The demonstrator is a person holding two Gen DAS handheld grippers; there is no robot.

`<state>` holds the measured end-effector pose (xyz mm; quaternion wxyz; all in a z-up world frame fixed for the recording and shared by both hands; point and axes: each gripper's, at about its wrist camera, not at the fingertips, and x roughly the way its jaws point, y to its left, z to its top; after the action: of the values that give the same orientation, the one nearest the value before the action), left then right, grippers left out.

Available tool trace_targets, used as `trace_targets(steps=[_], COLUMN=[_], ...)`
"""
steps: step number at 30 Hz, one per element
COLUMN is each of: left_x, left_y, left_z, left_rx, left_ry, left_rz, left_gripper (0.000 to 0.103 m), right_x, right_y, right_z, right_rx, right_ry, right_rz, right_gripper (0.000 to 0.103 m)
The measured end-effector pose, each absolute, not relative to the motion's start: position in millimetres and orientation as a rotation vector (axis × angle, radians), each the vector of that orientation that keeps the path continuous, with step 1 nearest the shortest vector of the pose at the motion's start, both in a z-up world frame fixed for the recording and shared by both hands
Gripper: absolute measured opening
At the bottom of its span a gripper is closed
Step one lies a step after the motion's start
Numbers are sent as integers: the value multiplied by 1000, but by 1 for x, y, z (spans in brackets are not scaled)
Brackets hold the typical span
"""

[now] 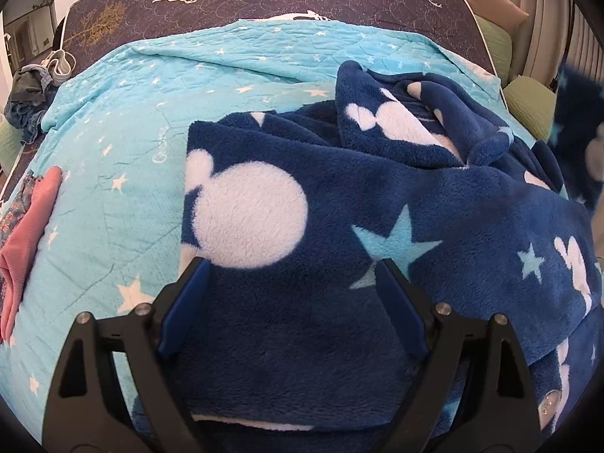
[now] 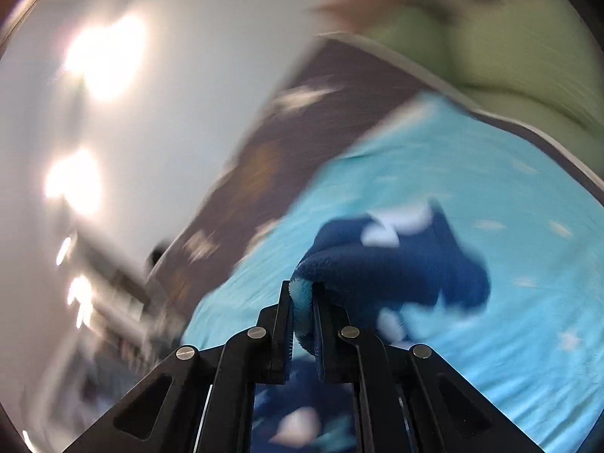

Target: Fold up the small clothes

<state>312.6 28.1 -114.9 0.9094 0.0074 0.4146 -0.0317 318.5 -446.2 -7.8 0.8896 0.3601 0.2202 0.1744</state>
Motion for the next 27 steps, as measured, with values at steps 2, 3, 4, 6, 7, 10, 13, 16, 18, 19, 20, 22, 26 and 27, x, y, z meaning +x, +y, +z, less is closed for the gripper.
trace_targets(steps=[2, 3, 4, 6, 7, 10, 13, 16, 18, 19, 20, 22, 26, 27], left_x=[312, 311, 310, 306, 303, 288, 271, 256, 249, 248, 248, 249, 254, 255], left_y=[31, 34, 38, 47, 54, 77, 90, 94, 93, 90, 84, 72, 49, 47], left_z=[-114, -113, -112, -107, -102, -87, -75, -69, -69, -69, -71, -76, -96, -99], left_rx=[-7, -26, -53, -120, -167, -319, -376, -414, -444, -451, -443, -395, -295, -289], left_ry=[849, 843, 837, 820, 815, 818, 806, 808, 812, 819, 836, 880, 980, 981], left_rz=[-77, -87, -100, -128, -148, -226, -295, -364, -414, -438, -457, -455, -404, -393], left_gripper=[89, 89, 89, 89, 89, 89, 89, 89, 89, 89, 89, 89, 88, 84], right_x=[295, 281, 270, 248, 240, 225, 206, 190, 185, 183, 182, 186, 185, 181], right_y=[-379, -339, -308, -237, -205, -159, -145, -159, -176, -184, -195, -215, -243, -251], right_z=[21, 28, 28, 8, -12, -61, -88, -84, -76, -74, -72, -73, -75, -75], right_rx=[590, 498, 429, 303, 254, 140, 25, -11, -8, 6, 33, 71, 165, 176], right_ry=[455, 462, 474, 568, 652, 821, 905, 863, 816, 803, 788, 789, 805, 804], right_rz=[485, 537, 568, 610, 622, 641, 608, 556, 489, 460, 413, 362, 296, 285], right_gripper=[8, 8, 9, 12, 14, 19, 19, 25, 36, 40, 46, 46, 46, 46])
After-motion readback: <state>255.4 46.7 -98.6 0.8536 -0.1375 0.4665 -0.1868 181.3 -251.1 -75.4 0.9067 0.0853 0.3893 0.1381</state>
